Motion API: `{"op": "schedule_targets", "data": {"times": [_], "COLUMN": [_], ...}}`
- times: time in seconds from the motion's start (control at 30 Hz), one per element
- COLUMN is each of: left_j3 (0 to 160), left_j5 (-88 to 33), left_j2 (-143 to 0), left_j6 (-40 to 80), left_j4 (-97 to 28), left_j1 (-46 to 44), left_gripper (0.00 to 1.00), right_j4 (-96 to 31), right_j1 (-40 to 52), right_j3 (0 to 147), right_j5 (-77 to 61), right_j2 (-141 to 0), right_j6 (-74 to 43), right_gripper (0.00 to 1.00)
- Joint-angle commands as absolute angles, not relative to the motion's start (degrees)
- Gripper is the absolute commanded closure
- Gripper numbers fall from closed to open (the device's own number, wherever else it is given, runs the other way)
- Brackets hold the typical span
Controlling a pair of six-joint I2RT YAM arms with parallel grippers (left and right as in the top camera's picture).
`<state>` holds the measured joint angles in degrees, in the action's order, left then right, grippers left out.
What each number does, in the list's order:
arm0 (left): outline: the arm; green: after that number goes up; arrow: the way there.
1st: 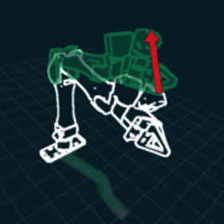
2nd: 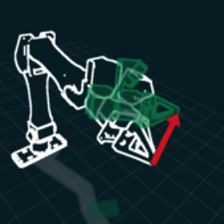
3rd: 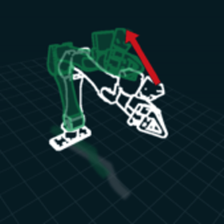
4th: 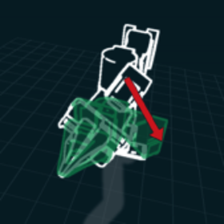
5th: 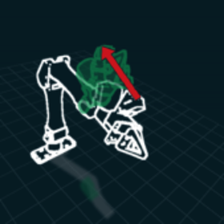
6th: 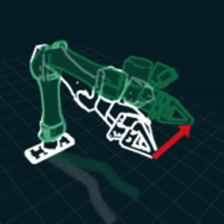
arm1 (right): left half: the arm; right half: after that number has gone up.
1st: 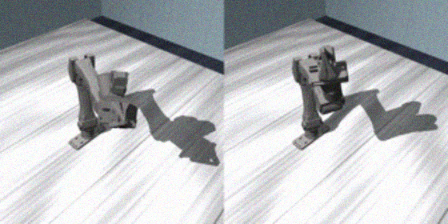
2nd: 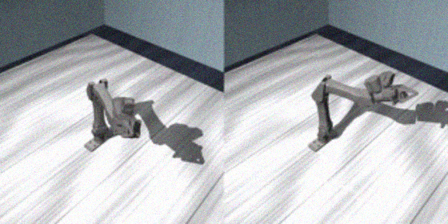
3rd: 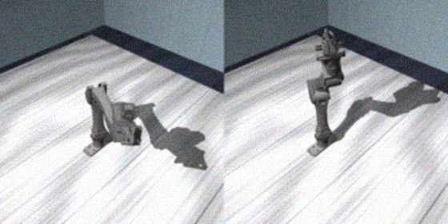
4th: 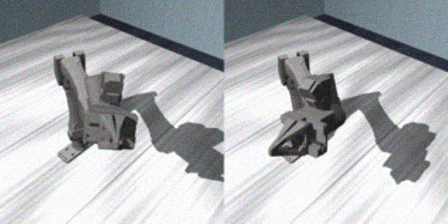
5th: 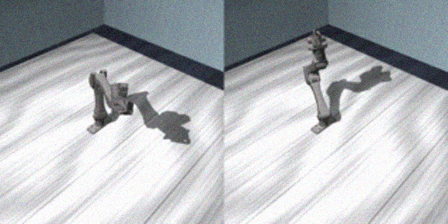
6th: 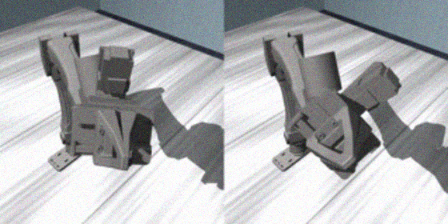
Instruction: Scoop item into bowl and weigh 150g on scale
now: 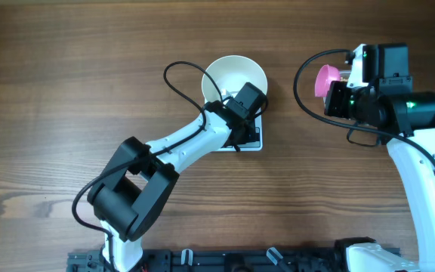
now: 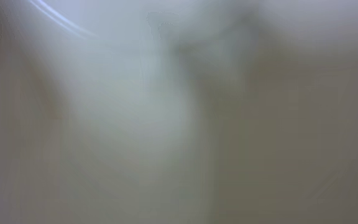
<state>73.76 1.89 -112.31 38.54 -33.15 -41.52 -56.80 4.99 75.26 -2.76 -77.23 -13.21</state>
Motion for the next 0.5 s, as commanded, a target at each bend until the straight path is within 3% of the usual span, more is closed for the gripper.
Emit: {"op": "schedule_targets", "data": {"times": [0.0,0.47], "left_j3": [72.95,72.95], "left_j5": [2.7,3.57], "left_j2": [-113.27,-113.27], "left_j6": [39.48,39.48], "left_j4": [-32.95,-33.34], "left_j1": [-41.8,-41.8], "left_gripper": [0.96,0.96], "right_j4": [-56.38,-56.36], "right_j1": [4.86,4.86], "right_j3": [75.79,75.79], "right_j5": [-3.46,-3.46], "right_j2": [-76.23,-76.23], "right_j6": [-13.5,-13.47], "right_gripper": [0.96,0.96]}}
